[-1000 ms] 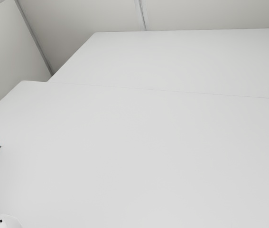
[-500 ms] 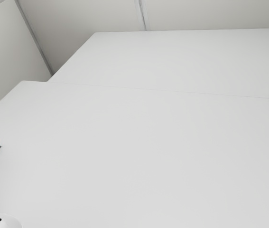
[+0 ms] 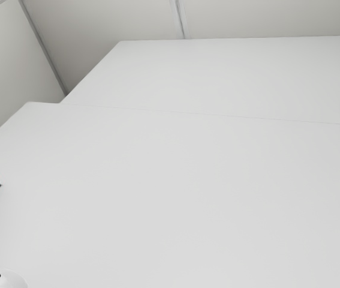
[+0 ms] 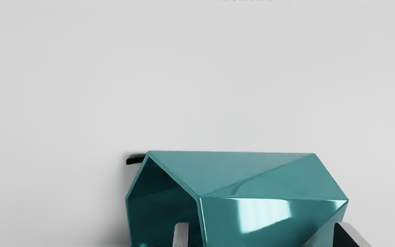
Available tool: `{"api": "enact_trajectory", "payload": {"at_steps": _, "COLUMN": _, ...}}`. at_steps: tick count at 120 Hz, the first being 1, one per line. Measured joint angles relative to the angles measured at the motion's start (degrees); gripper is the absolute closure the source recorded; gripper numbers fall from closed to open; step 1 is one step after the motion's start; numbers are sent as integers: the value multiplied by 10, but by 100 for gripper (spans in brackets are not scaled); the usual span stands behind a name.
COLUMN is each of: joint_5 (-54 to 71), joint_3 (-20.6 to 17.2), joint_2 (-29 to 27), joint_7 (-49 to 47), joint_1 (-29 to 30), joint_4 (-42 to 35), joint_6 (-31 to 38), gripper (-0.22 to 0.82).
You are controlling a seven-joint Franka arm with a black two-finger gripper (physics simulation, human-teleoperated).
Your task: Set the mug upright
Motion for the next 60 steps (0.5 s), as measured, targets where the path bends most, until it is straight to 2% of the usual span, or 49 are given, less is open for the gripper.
{"api": "enact_trajectory", "payload": {"at_steps": 30, "joint_5": -24, "joint_3": -13, "joint_2": -3, "joint_7": 0, "joint_1": 27, "joint_4": -3, "joint_6": -18, "gripper": 49}}
{"api": "enact_trajectory", "payload": {"at_steps": 60, "joint_5": -55, "joint_3": -27, "joint_2": -8, "joint_7": 0, "joint_1": 36, "joint_4": -5, "joint_6": -40, "gripper": 70}}
